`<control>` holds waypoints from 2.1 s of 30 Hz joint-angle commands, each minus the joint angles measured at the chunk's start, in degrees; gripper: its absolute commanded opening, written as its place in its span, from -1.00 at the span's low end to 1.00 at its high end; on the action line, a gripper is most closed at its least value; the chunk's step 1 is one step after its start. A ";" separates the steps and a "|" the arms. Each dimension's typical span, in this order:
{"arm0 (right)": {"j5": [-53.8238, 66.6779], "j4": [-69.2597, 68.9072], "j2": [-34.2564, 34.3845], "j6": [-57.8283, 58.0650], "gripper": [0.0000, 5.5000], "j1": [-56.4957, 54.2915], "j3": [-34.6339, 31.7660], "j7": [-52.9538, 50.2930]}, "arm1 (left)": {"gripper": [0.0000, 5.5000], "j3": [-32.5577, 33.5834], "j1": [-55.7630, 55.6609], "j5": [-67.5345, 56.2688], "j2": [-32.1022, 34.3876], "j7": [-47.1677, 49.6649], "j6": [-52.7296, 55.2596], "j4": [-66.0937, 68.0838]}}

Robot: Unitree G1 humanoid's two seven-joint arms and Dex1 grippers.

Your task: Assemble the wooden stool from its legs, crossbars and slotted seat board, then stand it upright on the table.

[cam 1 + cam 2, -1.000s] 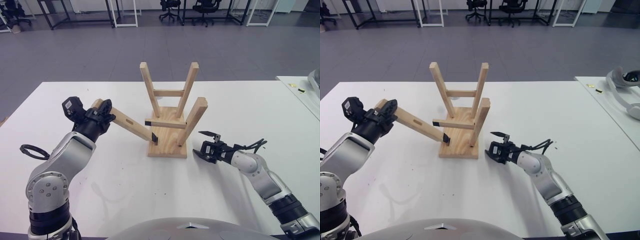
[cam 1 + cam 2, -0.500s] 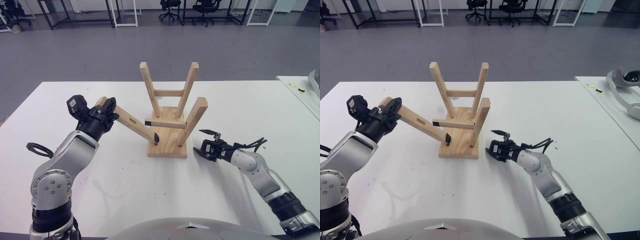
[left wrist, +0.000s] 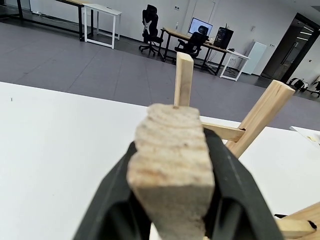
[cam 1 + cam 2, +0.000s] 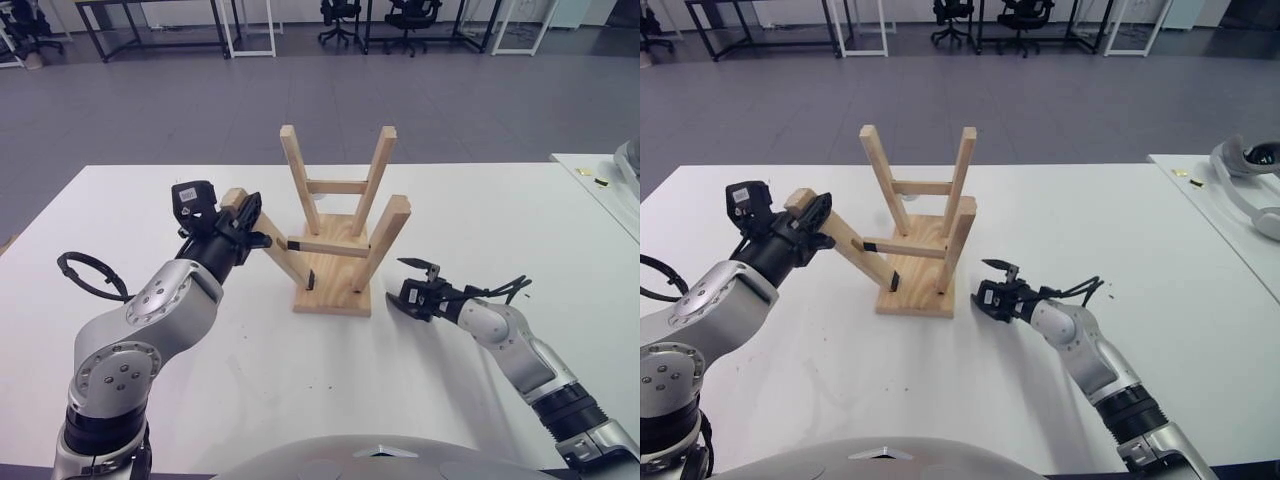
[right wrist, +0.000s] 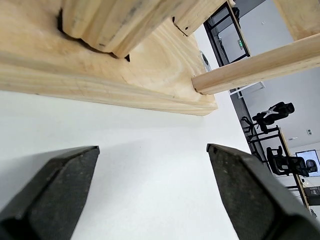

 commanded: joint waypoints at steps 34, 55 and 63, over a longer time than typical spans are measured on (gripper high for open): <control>-15.37 -8.00 14.93 40.12 0.46 -33.97 29.98 -0.83 | -0.62 -15.07 -2.77 32.80 -15.52 1.59 12.80 2.89; -17.15 -3.81 20.56 25.04 0.46 -28.92 17.70 -4.42 | 0.05 -9.46 -1.14 45.27 -19.44 -16.81 7.17 -3.51; -15.37 -15.60 26.82 26.55 0.46 -31.90 5.11 -12.36 | 0.43 3.96 -5.88 39.40 -18.03 -30.53 -4.92 -6.02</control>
